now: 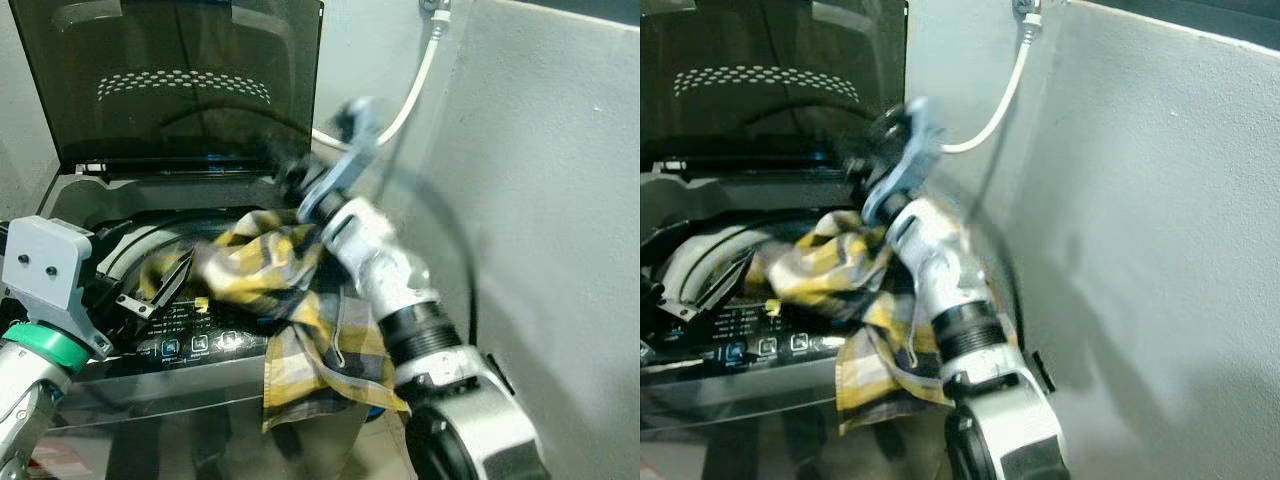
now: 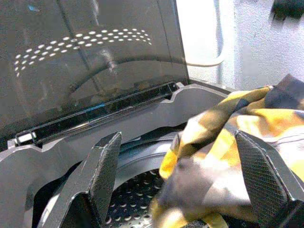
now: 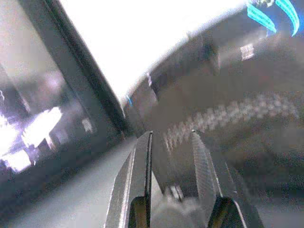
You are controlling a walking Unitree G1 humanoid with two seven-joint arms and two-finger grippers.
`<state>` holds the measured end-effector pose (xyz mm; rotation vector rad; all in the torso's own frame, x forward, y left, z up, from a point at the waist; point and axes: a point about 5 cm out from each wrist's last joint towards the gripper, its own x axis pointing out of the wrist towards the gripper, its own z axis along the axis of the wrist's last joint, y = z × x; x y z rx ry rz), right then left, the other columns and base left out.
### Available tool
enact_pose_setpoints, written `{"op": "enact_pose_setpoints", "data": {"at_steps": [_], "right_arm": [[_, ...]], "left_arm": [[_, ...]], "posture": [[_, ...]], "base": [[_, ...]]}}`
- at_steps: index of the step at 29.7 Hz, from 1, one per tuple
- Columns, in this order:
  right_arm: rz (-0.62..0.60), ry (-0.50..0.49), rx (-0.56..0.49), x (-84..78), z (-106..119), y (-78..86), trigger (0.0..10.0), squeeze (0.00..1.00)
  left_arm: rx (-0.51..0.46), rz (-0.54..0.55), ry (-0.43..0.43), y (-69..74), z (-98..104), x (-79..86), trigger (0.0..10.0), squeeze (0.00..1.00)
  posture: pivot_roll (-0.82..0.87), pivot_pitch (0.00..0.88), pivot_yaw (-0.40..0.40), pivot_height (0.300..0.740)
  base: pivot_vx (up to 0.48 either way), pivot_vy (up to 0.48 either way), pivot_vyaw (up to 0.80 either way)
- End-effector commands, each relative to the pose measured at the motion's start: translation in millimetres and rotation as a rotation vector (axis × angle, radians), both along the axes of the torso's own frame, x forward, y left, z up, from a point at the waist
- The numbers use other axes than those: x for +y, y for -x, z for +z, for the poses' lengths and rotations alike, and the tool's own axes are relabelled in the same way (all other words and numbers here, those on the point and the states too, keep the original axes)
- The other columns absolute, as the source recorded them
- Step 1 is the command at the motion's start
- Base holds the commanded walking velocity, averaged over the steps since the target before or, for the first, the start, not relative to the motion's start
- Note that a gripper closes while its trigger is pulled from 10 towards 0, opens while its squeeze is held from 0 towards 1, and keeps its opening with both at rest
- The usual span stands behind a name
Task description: Clothes washing
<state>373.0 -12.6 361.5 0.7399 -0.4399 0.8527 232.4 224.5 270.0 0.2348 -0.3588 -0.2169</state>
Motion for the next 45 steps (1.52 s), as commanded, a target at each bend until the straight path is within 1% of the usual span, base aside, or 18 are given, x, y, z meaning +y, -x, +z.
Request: {"op": "enact_pose_setpoints", "data": {"at_steps": [1, 2, 3, 7, 9, 11, 12, 13, 17, 20, 22, 25, 27, 29, 32, 34, 37, 45], "right_arm": [[-0.097, 0.047, -0.03, -12.3, 10.4, -6.7, 10.0, 0.0], [-0.097, 0.047, -0.03, -12.3, 10.4, -6.7, 10.0, 0.0], [-0.353, 0.339, -0.158, -28.0, 14.3, -14.2, 10.0, 0.0], [-0.437, 0.356, -0.133, -44.5, 14.2, -19.9, 10.0, 0.0], [-0.508, 0.371, -0.062, -66.2, -7.1, -25.0, 10.0, 0.0], [-0.508, 0.371, -0.062, -66.2, -7.1, -25.0, 10.0, 0.0], [-0.499, 0.366, -0.021, -71.9, -24.2, -24.9, 10.0, 0.0], [-0.499, 0.366, -0.021, -71.9, -24.2, -24.9, 10.0, 0.0], [-0.421, 0.327, -0.036, -84.4, -41.1, -9.5, 10.0, 0.0], [-0.41, 0.336, -0.04, -88.0, -43.0, -6.7, 10.0, 0.0], [-0.449, 0.38, -0.021, -106.5, -53.7, -1.3, 10.0, 0.0], [-0.516, 0.418, 0.02, -121.6, -68.0, 2.9, 10.0, 0.0], [-0.568, 0.459, 0.052, -130.0, -90.4, 11.3, 10.0, 0.0], [-0.582, 0.472, 0.06, -132.0, -96.8, 14.3, 10.0, 0.0], [-0.588, 0.48, 0.08, -130.2, -101.0, 19.9, 10.0, 0.0], [-0.595, 0.47, 0.095, -126.5, -99.9, 25.8, 10.0, 0.0], [-0.611, 0.469, 0.094, -125.3, -98.7, 27.5, 10.0, 0.0], [-0.635, 0.483, 0.067, -118.9, -96.0, 30.8, 10.0, 0.0]], "left_arm": [[0.012, 0.002, -0.006, -1.3, -2.9, 0.4, 10.0, 0.0], [0.012, 0.002, -0.006, -1.3, -2.9, 0.4, 10.0, 0.0], [0.013, 0.021, -0.008, -2.5, -3.1, 2.0, 10.0, 0.0], [0.005, 0.063, -0.016, -5.6, -2.2, 4.1, 10.0, 0.0], [-0.029, 0.131, 0.05, -16.1, 7.8, 5.6, 10.0, 0.0], [-0.029, 0.131, 0.05, -16.1, 7.8, 5.6, 10.0, 0.0], [-0.057, 0.101, 0.052, -22.0, 15.9, -2.4, 10.0, 0.0], [-0.057, 0.101, 0.052, -22.0, 15.9, -2.4, 10.0, 0.0], [-0.123, -0.271, 0.054, -29.6, 38.6, -65.3, 10.0, 0.0], [-0.127, -0.349, 0.053, -28.6, 41.5, -77.4, 10.0, 0.0], [-0.106, -0.529, 0.055, -24.5, 42.0, -103.9, 10.0, 0.0], [-0.074, -0.618, 0.044, -22.6, 37.3, -116.9, 10.0, 0.0], [-0.029, -0.615, 0.0, -26.4, 25.1, -119.6, 10.0, 0.0], [-0.017, -0.608, -0.015, -27.9, 21.4, -119.9, 10.0, 0.0], [-0.012, -0.509, -0.012, -36.9, 18.5, -111.4, 10.0, 0.0], [0.011, -0.303, 0.038, -52.9, 14.7, -87.6, 10.0, 0.0], [0.01, -0.235, 0.071, -57.2, 15.6, -77.2, 10.0, 0.0], [-0.048, -0.272, 0.077, -53.6, 18.8, -84.6, 10.0, 0.0]], "posture": [[0.17, 0.047, -0.014, 0.74], [0.17, 0.047, -0.014, 0.74], [0.17, 0.047, -0.014, 0.74], [0.17, 0.043, -0.018, 0.74], [0.17, 0.038, -0.023, 0.74], [0.17, 0.038, -0.023, 0.74], [0.17, 0.038, -0.018, 0.74], [0.17, 0.038, -0.018, 0.74], [0.16, 0.029, -0.013, 0.74], [0.16, 0.029, -0.013, 0.74], [0.13, 0.024, -0.002, 0.74], [0.1, 0.017, 0.021, 0.74], [0.1, 0.015, 0.032, 0.74], [0.1, 0.015, 0.032, 0.74], [0.09, 0.01, 0.042, 0.74], [0.09, 0.007, 0.043, 0.74], [0.09, 0.003, 0.032, 0.74], [0.09, 0.0, 0.015, 0.74]], "base": [[0.0, 0.0, 0.0], [0.0, 0.0, 0.0], [0.0, 0.0, 0.0], [0.0, 0.0, 0.0], [0.0, 0.0, 0.0], [0.0, 0.0, 0.0], [0.0, 0.0, 0.0], [0.0, 0.0, 0.0], [0.0, 0.0, 0.0], [0.0, 0.0, 0.0], [0.0, 0.0, 0.0], [0.0, 0.0, 0.0], [0.0, 0.0, 0.0], [0.0, 0.0, 0.0], [0.0, 0.0, 0.0], [0.0, 0.0, -0.8], [0.0, 0.0, -0.8], [0.0, 0.0, -0.8]]}}
